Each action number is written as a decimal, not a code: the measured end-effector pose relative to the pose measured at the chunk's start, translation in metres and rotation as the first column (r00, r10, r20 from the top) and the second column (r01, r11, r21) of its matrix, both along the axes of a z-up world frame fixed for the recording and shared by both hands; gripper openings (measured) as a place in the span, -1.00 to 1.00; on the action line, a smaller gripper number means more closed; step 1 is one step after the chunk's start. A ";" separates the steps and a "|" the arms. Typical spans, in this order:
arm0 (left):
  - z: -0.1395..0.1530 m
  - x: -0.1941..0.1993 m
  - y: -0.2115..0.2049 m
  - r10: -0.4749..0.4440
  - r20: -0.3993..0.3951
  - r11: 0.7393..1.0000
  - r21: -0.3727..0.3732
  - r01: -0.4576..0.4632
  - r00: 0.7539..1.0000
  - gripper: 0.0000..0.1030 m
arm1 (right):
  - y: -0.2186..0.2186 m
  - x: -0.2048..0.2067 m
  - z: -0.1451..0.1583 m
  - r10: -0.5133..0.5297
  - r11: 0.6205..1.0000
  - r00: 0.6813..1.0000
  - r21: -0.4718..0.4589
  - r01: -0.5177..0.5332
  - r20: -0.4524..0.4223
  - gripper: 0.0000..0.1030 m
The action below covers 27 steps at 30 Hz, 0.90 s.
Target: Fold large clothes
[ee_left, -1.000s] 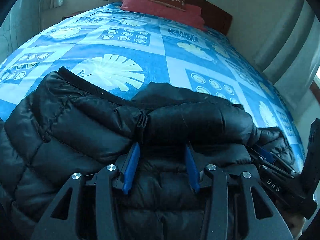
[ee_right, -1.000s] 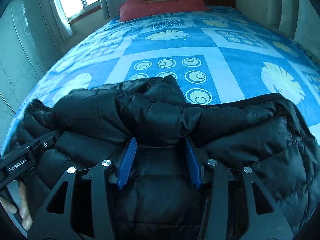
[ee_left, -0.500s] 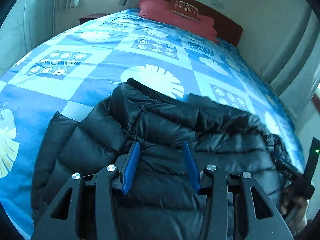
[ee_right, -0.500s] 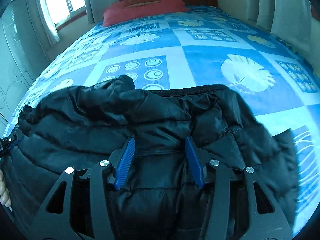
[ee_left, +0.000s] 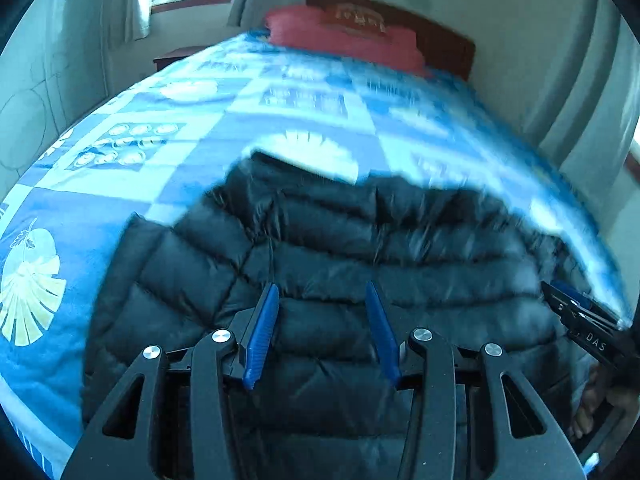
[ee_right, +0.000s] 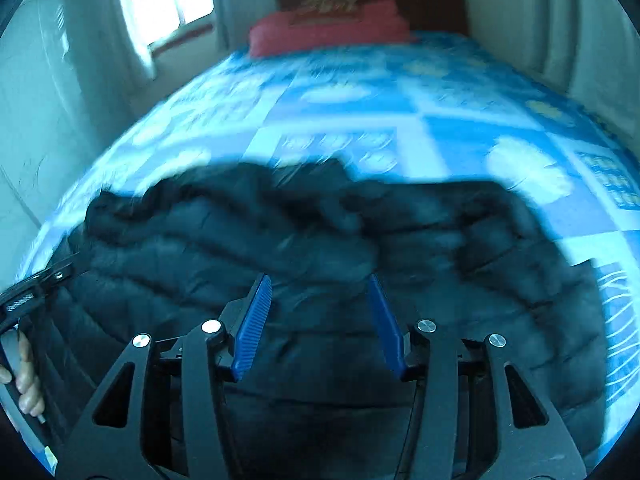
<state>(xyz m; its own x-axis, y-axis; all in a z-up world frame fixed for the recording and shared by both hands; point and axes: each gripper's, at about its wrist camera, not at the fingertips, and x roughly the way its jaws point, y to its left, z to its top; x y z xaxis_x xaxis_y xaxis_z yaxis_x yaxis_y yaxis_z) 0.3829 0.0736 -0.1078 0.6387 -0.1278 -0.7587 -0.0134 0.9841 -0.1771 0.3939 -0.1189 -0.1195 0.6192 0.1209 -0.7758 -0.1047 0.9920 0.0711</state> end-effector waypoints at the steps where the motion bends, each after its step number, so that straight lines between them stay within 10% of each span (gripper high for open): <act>1: -0.002 0.001 -0.001 -0.007 -0.005 1.000 0.006 0.007 1.000 -0.10 | 0.004 0.000 -0.004 0.001 1.000 1.000 -0.024 -0.001 0.003 -0.02; 12: 0.037 -0.098 0.070 0.146 0.062 0.984 -0.111 -0.138 0.987 0.26 | -0.104 -0.126 0.054 -0.179 0.979 0.981 0.111 0.171 0.072 0.34; 19: 0.016 -0.193 0.118 0.317 -0.007 0.927 -0.211 -0.311 0.948 0.42 | -0.195 -0.221 0.019 -0.412 0.877 0.910 0.257 0.407 -0.035 0.40; 27: -0.012 -0.192 0.106 0.309 -0.098 0.866 -0.383 -0.323 0.946 0.52 | -0.189 -0.206 -0.014 -0.397 0.813 0.909 0.412 0.411 -0.124 0.40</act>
<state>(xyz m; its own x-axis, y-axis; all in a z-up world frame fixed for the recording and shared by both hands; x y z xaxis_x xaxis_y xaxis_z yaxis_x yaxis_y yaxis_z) 0.1906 0.1795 -0.1200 0.6708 -0.2116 -0.7108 -0.3244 0.7781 -0.5379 0.1879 -0.3077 -0.1336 0.6617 0.1827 -0.7272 0.3083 0.8177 0.4861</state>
